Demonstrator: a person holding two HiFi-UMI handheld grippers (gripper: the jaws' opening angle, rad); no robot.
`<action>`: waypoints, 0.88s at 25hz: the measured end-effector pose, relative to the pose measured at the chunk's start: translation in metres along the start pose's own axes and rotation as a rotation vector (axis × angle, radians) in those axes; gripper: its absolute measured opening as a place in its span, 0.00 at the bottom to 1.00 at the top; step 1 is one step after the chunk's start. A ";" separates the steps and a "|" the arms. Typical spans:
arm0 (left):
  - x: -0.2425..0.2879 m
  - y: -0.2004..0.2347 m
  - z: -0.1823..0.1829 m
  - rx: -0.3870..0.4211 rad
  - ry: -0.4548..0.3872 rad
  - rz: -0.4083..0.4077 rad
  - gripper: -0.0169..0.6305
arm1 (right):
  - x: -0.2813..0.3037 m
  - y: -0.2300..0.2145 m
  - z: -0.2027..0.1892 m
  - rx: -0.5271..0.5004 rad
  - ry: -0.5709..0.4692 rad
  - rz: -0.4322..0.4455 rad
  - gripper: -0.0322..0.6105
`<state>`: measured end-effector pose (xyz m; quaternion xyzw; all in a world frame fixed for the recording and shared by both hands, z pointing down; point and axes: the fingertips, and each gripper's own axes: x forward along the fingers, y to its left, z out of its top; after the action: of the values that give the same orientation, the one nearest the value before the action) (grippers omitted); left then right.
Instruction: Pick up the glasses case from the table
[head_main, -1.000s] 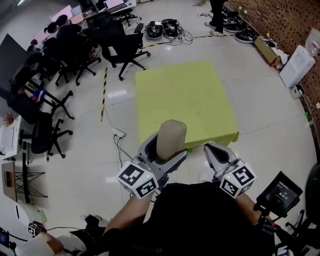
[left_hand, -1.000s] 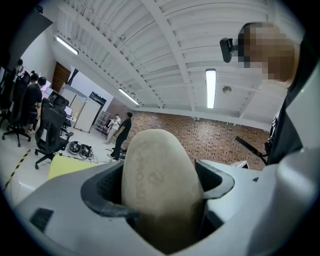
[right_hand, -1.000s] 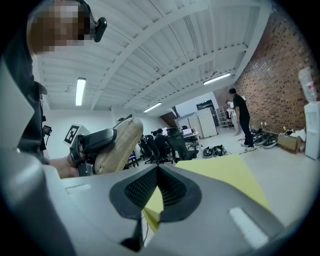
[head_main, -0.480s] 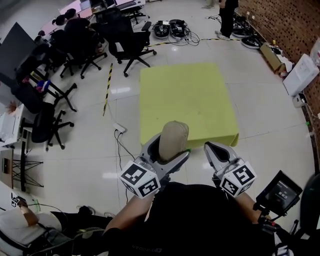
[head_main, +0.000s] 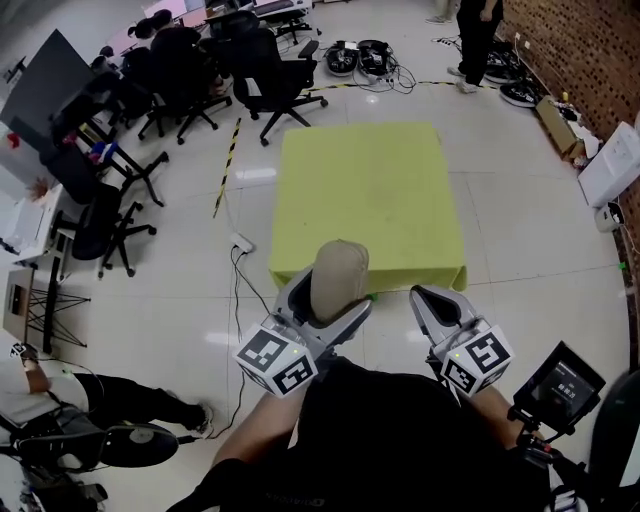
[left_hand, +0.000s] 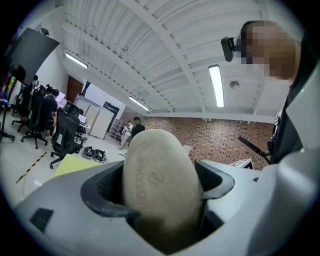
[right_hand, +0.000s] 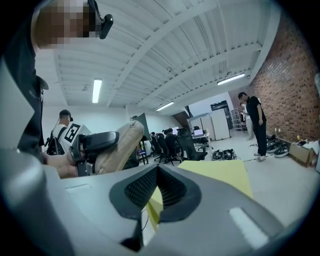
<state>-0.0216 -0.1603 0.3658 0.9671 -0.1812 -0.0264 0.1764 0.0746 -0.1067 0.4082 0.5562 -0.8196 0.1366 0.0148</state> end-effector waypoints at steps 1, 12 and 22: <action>0.002 -0.005 -0.001 0.001 -0.005 0.008 0.70 | -0.005 -0.002 -0.001 -0.001 0.003 0.007 0.05; 0.001 -0.031 -0.007 0.018 0.013 0.043 0.70 | -0.022 -0.004 -0.007 0.029 -0.008 0.046 0.05; 0.008 -0.030 -0.022 0.011 0.042 0.041 0.70 | -0.029 -0.013 -0.018 0.058 -0.020 0.035 0.05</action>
<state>-0.0016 -0.1301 0.3757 0.9646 -0.1973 -0.0015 0.1751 0.0954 -0.0809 0.4235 0.5435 -0.8249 0.1550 -0.0117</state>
